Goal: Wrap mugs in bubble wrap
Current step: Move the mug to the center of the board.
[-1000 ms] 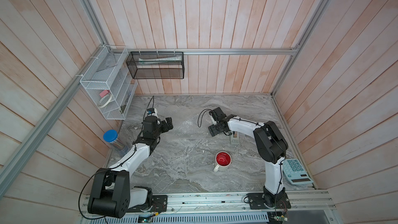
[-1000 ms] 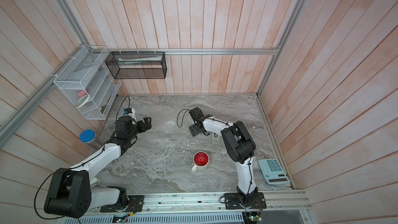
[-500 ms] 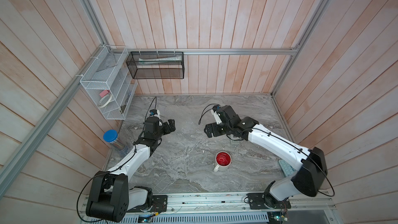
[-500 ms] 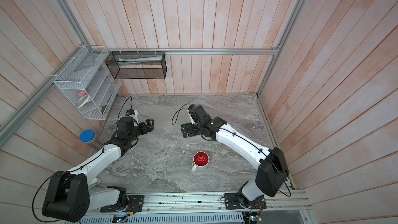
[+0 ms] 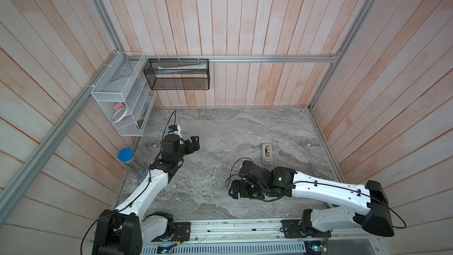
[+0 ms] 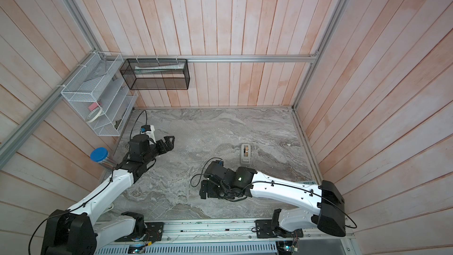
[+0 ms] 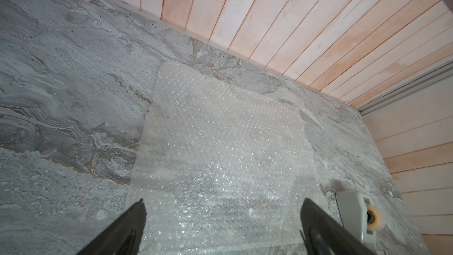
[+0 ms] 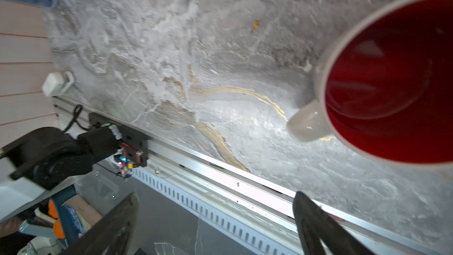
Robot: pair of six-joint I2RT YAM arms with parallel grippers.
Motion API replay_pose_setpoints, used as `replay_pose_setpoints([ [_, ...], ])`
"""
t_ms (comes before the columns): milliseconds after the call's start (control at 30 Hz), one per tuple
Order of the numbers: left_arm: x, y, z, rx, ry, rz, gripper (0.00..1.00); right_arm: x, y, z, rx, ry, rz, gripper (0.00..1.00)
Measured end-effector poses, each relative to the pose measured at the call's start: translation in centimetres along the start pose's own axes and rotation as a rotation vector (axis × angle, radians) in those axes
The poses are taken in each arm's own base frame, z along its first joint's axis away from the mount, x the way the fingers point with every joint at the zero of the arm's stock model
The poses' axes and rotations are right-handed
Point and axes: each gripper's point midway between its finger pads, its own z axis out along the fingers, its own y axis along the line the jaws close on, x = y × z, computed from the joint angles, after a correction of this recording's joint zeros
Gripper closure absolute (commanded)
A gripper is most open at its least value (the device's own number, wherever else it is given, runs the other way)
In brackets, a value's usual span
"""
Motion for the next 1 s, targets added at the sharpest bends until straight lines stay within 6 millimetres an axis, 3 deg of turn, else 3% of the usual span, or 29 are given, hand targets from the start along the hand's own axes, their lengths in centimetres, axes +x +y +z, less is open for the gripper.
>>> replay_pose_setpoints([
  [167, 0.8, 0.5, -0.3, -0.011, 0.008, 0.003, 0.00, 1.2, -5.6, 2.8, 0.150, 0.005, 0.055, 0.02],
  [300, 0.8, 0.5, -0.3, -0.012, 0.009, 0.006, 0.00, 0.0, -8.2, 3.5, 0.218, -0.059, 0.076, 0.02],
  [500, 0.9, 0.6, -0.2, -0.012, 0.010, 0.006, 0.00, -4.7, -9.5, 2.8, 0.241, -0.186, 0.091, 0.02],
  [733, 1.5, 0.9, 0.1, -0.019, 0.024, 0.005, 0.00, -8.5, -11.1, 2.3, 0.275, -0.250, 0.049, 0.02],
  [1000, 1.7, 1.0, 0.1, -0.017, 0.021, 0.006, 0.00, -11.3, -8.8, 1.1, 0.263, -0.275, -0.072, 0.02],
])
